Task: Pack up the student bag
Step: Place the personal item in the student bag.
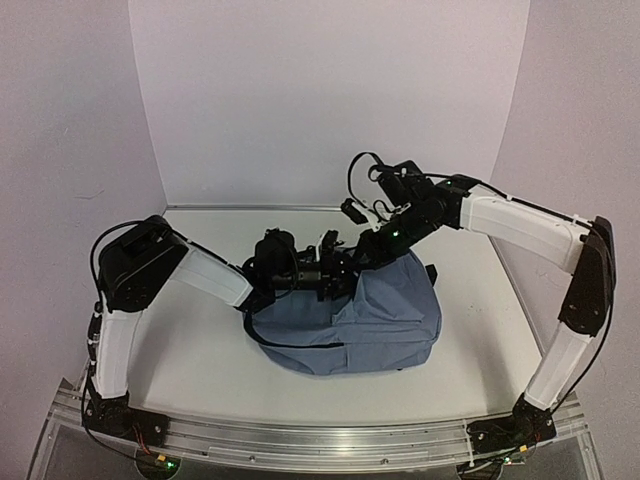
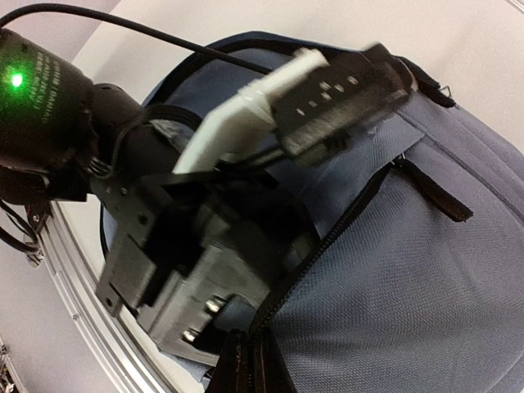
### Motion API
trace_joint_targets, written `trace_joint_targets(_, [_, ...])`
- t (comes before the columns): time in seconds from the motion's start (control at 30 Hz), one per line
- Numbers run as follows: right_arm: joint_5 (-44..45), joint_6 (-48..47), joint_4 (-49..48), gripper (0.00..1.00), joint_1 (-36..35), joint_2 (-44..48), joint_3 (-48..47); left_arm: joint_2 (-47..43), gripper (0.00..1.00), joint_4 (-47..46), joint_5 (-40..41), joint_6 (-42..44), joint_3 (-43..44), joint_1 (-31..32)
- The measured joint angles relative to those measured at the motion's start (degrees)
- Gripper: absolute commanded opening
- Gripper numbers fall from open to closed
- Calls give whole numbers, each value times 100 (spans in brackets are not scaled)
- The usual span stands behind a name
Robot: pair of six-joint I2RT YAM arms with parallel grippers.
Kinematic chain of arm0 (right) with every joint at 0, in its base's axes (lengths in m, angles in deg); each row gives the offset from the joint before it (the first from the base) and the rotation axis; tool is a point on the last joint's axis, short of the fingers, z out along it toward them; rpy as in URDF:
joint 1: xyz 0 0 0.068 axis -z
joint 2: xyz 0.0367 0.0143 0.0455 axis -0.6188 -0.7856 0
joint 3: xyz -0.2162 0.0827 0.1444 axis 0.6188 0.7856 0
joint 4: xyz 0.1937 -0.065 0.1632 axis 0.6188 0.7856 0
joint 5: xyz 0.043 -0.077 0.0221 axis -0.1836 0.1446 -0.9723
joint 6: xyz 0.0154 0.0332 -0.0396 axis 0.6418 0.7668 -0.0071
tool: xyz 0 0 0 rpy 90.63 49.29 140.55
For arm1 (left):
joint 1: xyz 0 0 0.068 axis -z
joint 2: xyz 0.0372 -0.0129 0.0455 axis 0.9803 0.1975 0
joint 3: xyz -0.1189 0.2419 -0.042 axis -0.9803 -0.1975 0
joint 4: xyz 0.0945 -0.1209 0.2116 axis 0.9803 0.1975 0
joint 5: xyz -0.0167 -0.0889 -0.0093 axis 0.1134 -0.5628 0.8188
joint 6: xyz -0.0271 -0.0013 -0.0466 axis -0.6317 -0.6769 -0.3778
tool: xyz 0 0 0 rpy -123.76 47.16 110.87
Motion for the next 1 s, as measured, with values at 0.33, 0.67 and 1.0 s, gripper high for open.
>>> trace_joint_targets(0.33, [-418,84,-530,0,296,100,773,-1375,45,3081,1284,1268,-405,69])
trace_joint_targets(0.67, [-882,392,-818,0,500,148,1023,-1670,51,4675,2172,2177,-75,354])
trace_joint_targets(1.0, [-980,777,-831,0,500,491,1085,-1433,59,5642,2688,2975,826,964])
